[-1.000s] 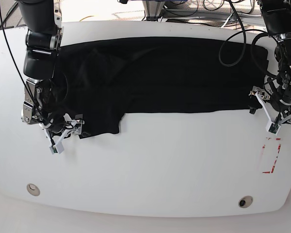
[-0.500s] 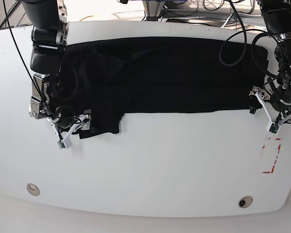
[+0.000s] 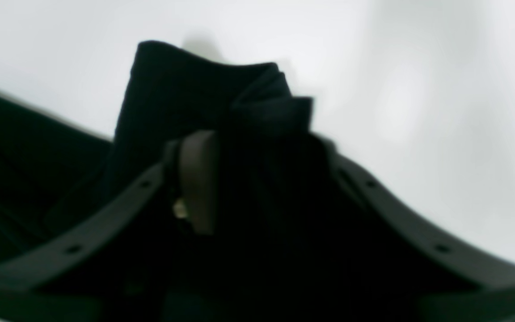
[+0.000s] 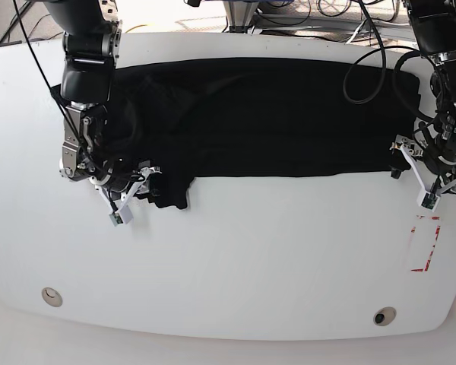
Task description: Layout the t-shirt on the table in an organized manner, then fold the t-shirt properly
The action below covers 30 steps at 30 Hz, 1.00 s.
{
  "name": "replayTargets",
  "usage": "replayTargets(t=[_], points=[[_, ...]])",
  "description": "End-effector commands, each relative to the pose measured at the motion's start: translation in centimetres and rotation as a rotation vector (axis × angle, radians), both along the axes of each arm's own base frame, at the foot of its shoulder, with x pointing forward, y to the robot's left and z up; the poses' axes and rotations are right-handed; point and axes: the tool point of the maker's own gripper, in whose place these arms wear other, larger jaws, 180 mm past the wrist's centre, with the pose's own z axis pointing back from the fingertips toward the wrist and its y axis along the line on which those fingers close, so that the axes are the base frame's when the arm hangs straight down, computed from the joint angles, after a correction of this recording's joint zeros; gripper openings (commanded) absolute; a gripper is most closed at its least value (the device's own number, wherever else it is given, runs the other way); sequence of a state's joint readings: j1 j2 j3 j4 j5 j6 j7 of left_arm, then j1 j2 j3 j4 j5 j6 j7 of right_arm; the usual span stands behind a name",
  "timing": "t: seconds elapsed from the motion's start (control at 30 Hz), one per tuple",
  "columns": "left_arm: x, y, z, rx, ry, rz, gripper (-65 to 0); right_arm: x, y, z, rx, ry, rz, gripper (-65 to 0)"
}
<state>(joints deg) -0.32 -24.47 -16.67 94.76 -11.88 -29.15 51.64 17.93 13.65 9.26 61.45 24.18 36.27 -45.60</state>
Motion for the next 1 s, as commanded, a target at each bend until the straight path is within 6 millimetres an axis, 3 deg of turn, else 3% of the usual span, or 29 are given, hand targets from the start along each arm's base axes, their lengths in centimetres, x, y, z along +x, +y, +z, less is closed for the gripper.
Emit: replayTargets(t=[0.0,0.17,0.47,0.7,0.97], points=[[0.8,0.5,1.6,0.016,-0.046,-0.004,-8.9,1.6,-0.6,2.1,-0.002,-0.064,-0.003,-51.5],[0.8,0.5,1.6,0.016,-0.046,-0.004,-8.9,2.5,-0.7,3.1,-0.006,-0.085,-0.002,-63.7],[0.5,0.5,1.3,0.016,-0.035,-0.004,-8.9,2.8,-0.5,7.6,-0.112,-0.16,0.072,-64.5],[0.2,0.5,1.0,0.016,-0.026,-0.004,-8.9,0.4,0.4,10.3,-0.222,-0.189,0.148,-64.5],[0.1,0.5,0.9,0.016,-0.025,-0.004,-8.9,-5.4,2.5,11.5,-0.141,-0.188,0.222,-64.7]])
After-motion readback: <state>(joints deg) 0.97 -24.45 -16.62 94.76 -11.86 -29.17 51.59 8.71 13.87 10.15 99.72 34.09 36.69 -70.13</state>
